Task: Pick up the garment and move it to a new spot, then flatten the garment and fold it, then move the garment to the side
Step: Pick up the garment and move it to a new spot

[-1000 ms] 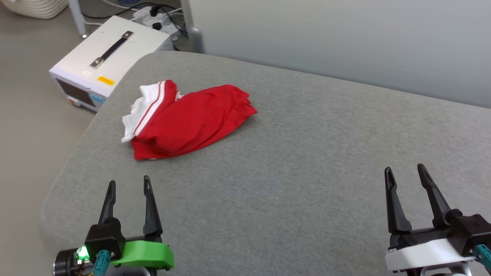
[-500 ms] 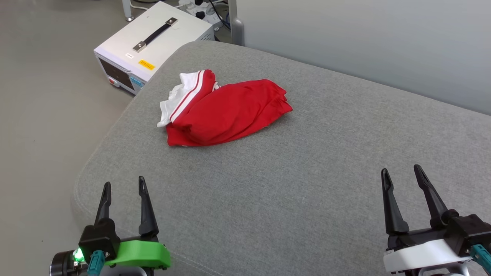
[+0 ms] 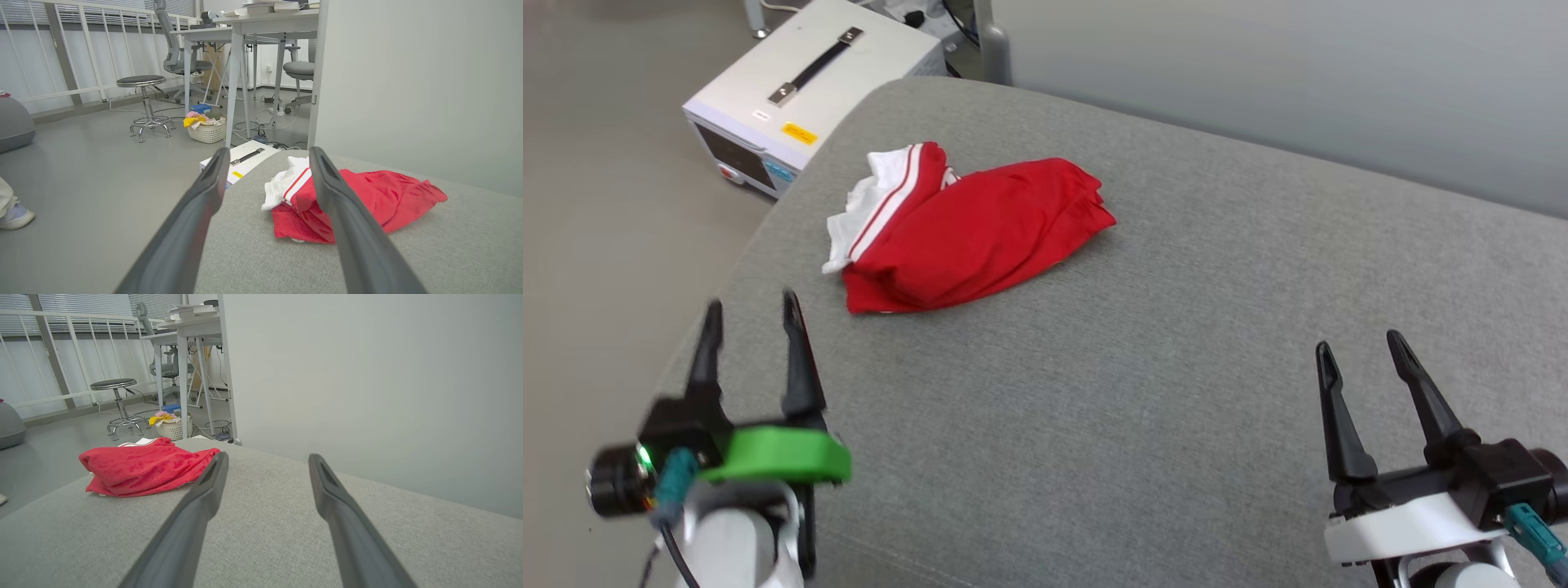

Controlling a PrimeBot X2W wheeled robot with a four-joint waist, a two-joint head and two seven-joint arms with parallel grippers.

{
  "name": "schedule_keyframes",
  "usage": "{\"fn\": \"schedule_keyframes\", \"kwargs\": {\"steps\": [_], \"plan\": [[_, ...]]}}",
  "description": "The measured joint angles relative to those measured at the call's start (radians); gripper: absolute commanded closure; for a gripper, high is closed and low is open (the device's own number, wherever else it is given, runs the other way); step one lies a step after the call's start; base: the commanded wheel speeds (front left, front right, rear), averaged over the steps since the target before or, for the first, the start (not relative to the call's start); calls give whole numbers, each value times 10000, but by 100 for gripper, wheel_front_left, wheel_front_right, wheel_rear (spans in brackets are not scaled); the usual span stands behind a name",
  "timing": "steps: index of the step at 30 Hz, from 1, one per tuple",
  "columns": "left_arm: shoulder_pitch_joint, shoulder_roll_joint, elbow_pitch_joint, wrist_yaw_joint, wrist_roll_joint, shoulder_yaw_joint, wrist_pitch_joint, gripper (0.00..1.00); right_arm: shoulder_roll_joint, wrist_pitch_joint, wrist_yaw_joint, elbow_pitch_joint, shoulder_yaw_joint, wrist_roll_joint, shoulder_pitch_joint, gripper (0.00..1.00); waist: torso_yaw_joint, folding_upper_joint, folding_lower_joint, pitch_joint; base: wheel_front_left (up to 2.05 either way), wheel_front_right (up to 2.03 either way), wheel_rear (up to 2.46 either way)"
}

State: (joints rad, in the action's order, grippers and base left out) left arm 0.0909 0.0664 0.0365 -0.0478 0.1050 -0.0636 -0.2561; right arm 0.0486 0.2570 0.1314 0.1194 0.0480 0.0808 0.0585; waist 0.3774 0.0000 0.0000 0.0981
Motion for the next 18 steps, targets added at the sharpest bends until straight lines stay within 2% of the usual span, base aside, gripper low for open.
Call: {"fn": "schedule_keyframes", "kwargs": {"steps": [8, 13, 15, 18], "plan": [[2984, 815, 1112, 1020, 50, -740, 0, 0, -4, 0, 0, 261, 267, -533, -849, 0, -581, 0, 0, 875, 0, 0, 0], [4949, 1429, 2826, 1490, 487, -786, 8, 0, -4, 0, -2, 435, 311, -694, -1405, 0, -932, 0, 1, 1645, 0, 0, 0], [5640, 1868, 3570, 1615, 604, -623, 88, 0, 2, 0, 0, 454, 368, -773, -1542, 0, -1066, 0, 1, 1922, 0, 0, 0], [6816, 2485, 4631, 1716, 1204, -213, 1137, 0, -10, 0, 0, 500, 395, -848, -1714, 0, -1295, 0, 1, 2346, 0, 0, 0]]}}
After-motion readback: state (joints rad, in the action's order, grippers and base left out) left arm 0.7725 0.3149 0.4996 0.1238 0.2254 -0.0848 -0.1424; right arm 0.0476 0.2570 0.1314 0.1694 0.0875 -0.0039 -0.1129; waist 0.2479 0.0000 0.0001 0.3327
